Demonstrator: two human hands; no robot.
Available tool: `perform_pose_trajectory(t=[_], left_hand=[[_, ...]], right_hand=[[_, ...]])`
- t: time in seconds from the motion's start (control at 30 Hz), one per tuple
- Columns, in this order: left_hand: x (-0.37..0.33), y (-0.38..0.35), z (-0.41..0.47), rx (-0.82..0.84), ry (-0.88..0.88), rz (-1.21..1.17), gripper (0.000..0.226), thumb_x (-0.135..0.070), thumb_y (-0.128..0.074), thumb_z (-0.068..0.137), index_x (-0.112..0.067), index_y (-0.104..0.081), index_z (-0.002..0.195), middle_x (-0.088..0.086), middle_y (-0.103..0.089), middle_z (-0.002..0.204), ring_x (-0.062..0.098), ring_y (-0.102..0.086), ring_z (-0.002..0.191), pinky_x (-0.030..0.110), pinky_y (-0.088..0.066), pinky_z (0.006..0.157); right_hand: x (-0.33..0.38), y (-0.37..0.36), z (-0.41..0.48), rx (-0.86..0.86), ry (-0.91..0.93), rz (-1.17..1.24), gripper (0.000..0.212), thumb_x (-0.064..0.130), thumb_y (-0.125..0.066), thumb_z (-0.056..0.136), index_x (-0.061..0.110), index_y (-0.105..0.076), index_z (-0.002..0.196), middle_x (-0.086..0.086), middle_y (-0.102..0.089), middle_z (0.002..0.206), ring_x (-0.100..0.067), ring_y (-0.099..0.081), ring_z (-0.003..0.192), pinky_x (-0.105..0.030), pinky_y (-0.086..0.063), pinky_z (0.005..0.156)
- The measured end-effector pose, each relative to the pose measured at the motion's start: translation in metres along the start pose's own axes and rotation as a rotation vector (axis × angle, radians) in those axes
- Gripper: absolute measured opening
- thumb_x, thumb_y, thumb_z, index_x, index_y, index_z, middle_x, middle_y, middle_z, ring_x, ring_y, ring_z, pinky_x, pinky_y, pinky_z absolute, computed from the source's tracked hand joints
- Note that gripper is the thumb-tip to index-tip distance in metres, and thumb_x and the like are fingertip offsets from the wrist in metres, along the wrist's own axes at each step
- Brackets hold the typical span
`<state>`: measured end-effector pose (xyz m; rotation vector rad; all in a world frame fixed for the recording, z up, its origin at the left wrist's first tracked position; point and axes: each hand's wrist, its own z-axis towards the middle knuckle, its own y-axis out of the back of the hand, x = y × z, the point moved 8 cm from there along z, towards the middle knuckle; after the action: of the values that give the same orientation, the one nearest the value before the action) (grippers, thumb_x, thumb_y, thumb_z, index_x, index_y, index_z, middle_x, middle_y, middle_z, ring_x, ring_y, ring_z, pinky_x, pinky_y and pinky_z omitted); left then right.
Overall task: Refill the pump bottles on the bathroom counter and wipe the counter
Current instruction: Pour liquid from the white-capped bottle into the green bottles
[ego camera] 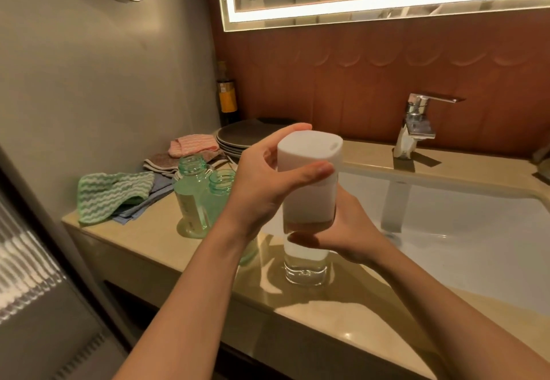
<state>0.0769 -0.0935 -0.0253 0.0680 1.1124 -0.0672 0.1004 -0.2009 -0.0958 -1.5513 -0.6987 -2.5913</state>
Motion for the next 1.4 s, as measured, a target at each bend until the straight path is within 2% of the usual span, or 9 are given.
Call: perform_pose_trajectory(t=[0.3, 0.47, 0.63, 0.8, 0.97, 1.13, 1.23, 1.33, 1.4], left_hand=[[-0.005, 0.001, -0.007, -0.225, -0.093, 0.126, 0.069, -0.041, -0.084, 0.051, -0.021, -0.062, 0.113, -0.014, -0.064, 0.099, 0.002, -0.062, 0.09, 0.017, -0.052, 0.066], [-0.01, 0.002, -0.008, -0.43, -0.143, 0.412, 0.072, -0.059, -0.082, 0.051, -0.028, -0.046, 0.105, -0.01, -0.054, 0.104, 0.01, -0.056, 0.097, 0.037, -0.055, 0.073], [-0.005, -0.006, 0.008, -0.137, -0.072, 0.34, 0.071, -0.059, -0.07, 0.056, -0.026, -0.048, 0.115, -0.007, -0.054, 0.113, 0.009, -0.057, 0.099, 0.025, -0.05, 0.074], [-0.005, 0.002, 0.009, 0.248, 0.01, -0.012, 0.076, -0.035, -0.061, 0.067, -0.018, -0.043, 0.139, -0.002, -0.054, 0.137, 0.01, -0.051, 0.125, 0.029, -0.042, 0.103], [-0.013, 0.012, 0.008, 0.043, -0.05, 0.084, 0.059, -0.029, -0.084, 0.06, -0.021, -0.065, 0.115, -0.004, -0.068, 0.114, 0.006, -0.062, 0.104, 0.018, -0.05, 0.079], [-0.018, -0.006, 0.011, -0.233, -0.138, 0.413, 0.054, -0.044, -0.085, 0.06, -0.034, -0.059, 0.106, -0.009, -0.045, 0.11, -0.001, -0.047, 0.099, 0.009, -0.042, 0.071], [-0.016, -0.015, 0.015, -0.022, -0.11, 0.332, 0.057, -0.043, -0.074, 0.07, -0.042, -0.055, 0.124, -0.012, -0.049, 0.132, -0.002, -0.048, 0.115, 0.011, -0.044, 0.08], [-0.016, -0.01, 0.01, 0.293, -0.024, 0.225, 0.06, -0.037, -0.068, 0.067, -0.04, -0.058, 0.126, -0.009, -0.045, 0.144, 0.004, -0.043, 0.13, 0.027, -0.044, 0.098], [-0.02, 0.0, 0.005, 0.32, 0.004, 0.214, 0.065, -0.028, -0.08, 0.063, -0.033, -0.061, 0.125, -0.01, -0.052, 0.138, 0.005, -0.05, 0.124, 0.027, -0.05, 0.093]], right_hand=[[0.009, 0.003, -0.002, -0.104, 0.031, -0.082, 0.07, 0.043, -0.085, 0.055, 0.043, -0.042, 0.111, 0.02, -0.059, 0.103, 0.005, -0.057, 0.099, -0.013, -0.052, 0.072], [0.014, 0.005, -0.004, -0.193, 0.052, -0.141, 0.073, 0.042, -0.085, 0.055, 0.036, -0.043, 0.115, 0.02, -0.06, 0.102, 0.002, -0.06, 0.094, -0.009, -0.049, 0.07], [0.011, 0.005, -0.001, -0.182, 0.028, -0.171, 0.075, 0.041, -0.087, 0.057, 0.037, -0.042, 0.117, 0.019, -0.059, 0.101, 0.0, -0.06, 0.092, -0.015, -0.054, 0.071], [0.01, 0.003, -0.002, -0.142, 0.013, -0.187, 0.073, 0.038, -0.087, 0.058, 0.036, -0.041, 0.115, 0.019, -0.057, 0.1, -0.004, -0.06, 0.091, -0.015, -0.054, 0.07], [0.008, 0.004, -0.002, -0.152, 0.009, -0.16, 0.072, 0.041, -0.086, 0.058, 0.037, -0.041, 0.115, 0.02, -0.057, 0.1, -0.004, -0.06, 0.092, -0.02, -0.056, 0.073], [0.009, 0.005, -0.002, -0.173, 0.027, -0.146, 0.073, 0.04, -0.087, 0.058, 0.039, -0.041, 0.114, 0.019, -0.058, 0.101, 0.0, -0.059, 0.092, -0.018, -0.055, 0.071], [0.01, 0.005, -0.003, -0.157, 0.024, -0.136, 0.074, 0.038, -0.086, 0.059, 0.039, -0.039, 0.115, 0.02, -0.055, 0.102, -0.001, -0.058, 0.094, -0.014, -0.053, 0.07], [0.011, 0.003, -0.004, -0.126, 0.023, -0.153, 0.073, 0.039, -0.086, 0.059, 0.036, -0.04, 0.116, 0.017, -0.058, 0.101, -0.004, -0.06, 0.091, -0.018, -0.054, 0.07], [0.01, 0.002, -0.003, -0.125, 0.023, -0.162, 0.072, 0.041, -0.086, 0.059, 0.035, -0.041, 0.115, 0.017, -0.059, 0.099, -0.004, -0.061, 0.089, -0.019, -0.055, 0.071]])
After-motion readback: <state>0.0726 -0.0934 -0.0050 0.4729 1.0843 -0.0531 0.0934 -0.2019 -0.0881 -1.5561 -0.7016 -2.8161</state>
